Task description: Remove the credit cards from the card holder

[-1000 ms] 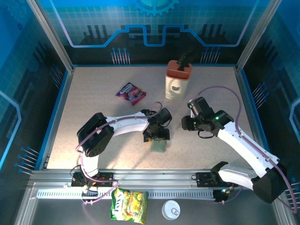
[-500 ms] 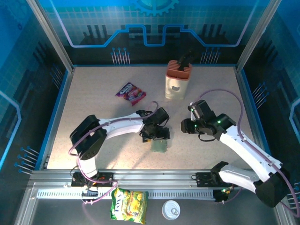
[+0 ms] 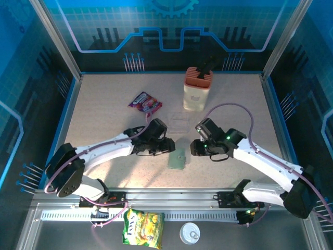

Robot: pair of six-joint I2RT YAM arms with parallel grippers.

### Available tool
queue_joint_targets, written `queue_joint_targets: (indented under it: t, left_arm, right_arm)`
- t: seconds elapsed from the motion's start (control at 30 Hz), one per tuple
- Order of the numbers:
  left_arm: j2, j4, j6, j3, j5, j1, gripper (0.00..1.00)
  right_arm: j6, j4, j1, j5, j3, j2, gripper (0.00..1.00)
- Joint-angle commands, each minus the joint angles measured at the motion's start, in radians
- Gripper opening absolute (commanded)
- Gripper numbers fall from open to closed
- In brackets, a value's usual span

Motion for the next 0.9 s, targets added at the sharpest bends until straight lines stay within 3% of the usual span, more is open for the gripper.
queue_joint_targets:
  t: [0.0, 0.17, 0.4, 0.67, 0.87]
  left_arm:
    - [-0.052, 0.140, -0.048, -0.091, 0.059, 0.005, 0.37]
    - [-0.085, 0.347, -0.123, -0.225, 0.115, 0.005, 0.21]
    - [-0.094, 0.400, -0.148, -0.277, 0.109, 0.007, 0.04]
    - [-0.080, 0.555, -0.228, -0.364, 0.101, 0.010, 0.00]
    - [-0.065, 0.568, -0.233, -0.373, 0.105, 0.012, 0.00]
  right_arm:
    - [0.078, 0.039, 0.051, -0.005, -0.013, 0.018, 0.37]
    - [0.106, 0.081, 0.099, 0.000, -0.013, 0.074, 0.36]
    - [0.109, 0.083, 0.136, 0.016, 0.051, 0.224, 0.34]
    - [0.133, 0.078, 0.186, 0.053, 0.135, 0.369, 0.33]
    - [0.166, 0.050, 0.211, 0.085, 0.204, 0.469, 0.33]
